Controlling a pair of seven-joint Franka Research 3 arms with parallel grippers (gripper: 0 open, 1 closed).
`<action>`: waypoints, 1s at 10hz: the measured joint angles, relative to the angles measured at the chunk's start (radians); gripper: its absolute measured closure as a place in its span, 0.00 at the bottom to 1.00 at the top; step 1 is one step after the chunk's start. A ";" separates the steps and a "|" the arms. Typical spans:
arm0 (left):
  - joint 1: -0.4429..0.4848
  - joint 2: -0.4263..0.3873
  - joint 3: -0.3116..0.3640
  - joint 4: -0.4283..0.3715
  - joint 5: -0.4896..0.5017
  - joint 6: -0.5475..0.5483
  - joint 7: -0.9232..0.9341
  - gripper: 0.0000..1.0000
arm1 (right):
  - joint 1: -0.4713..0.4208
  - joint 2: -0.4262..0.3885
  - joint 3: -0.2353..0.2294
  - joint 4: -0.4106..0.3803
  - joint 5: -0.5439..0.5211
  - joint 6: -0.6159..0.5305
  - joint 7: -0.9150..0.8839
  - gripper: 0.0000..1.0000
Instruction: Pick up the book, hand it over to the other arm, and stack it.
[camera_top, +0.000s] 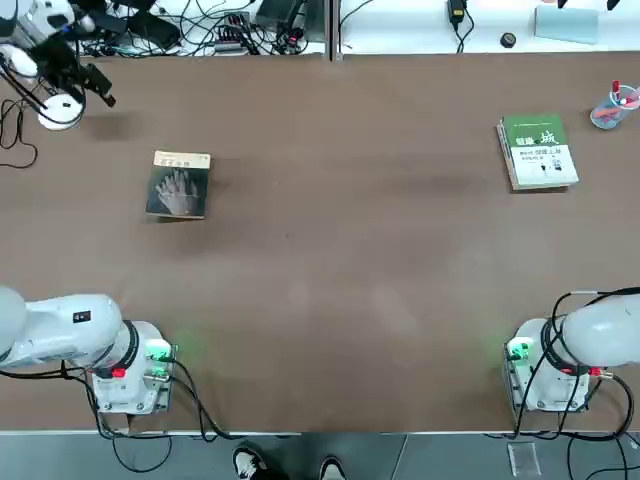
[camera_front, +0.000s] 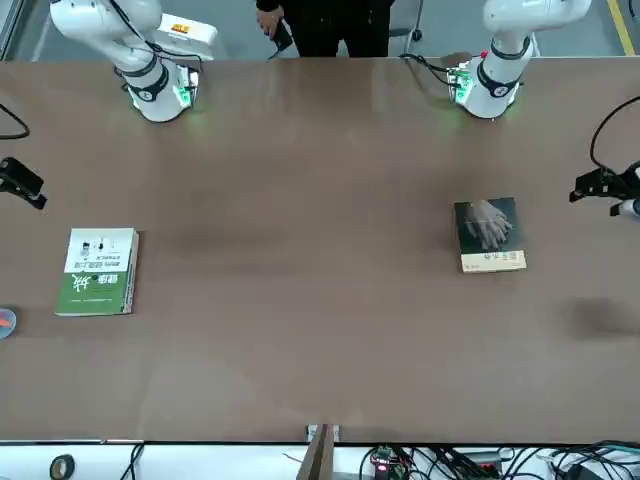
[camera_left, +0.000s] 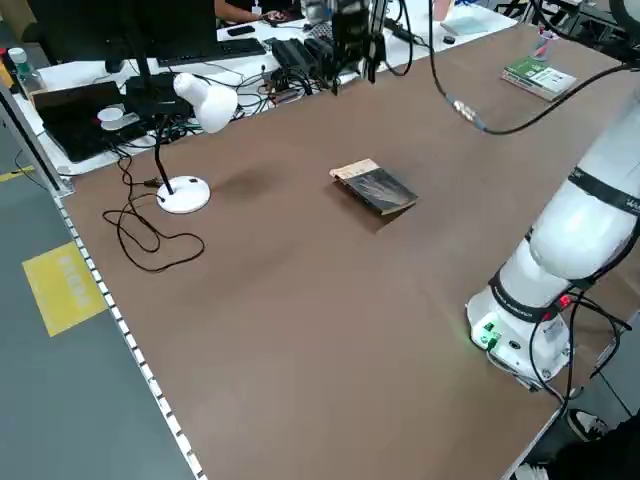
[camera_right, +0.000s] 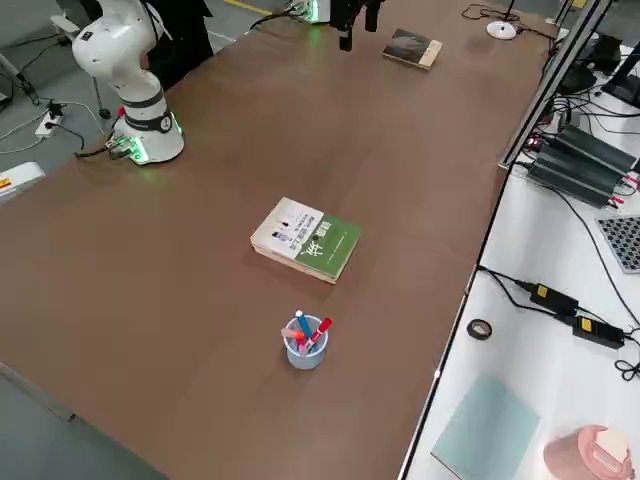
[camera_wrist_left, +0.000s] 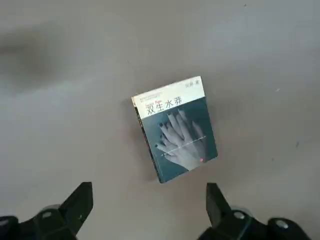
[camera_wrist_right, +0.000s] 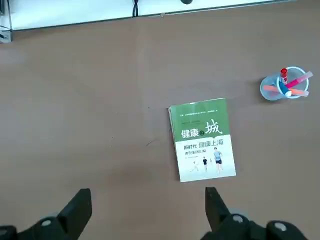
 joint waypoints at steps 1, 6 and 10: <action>0.015 0.017 0.000 -0.020 -0.024 0.018 0.023 0.00 | 0.000 0.000 0.000 0.000 0.000 0.000 0.000 0.00; 0.083 0.136 0.001 -0.049 -0.121 0.065 0.137 0.00 | 0.001 0.001 0.001 0.000 0.000 -0.016 0.000 0.00; 0.134 0.234 0.002 -0.050 -0.196 0.076 0.235 0.00 | 0.001 0.002 0.001 0.000 0.000 -0.025 0.000 0.00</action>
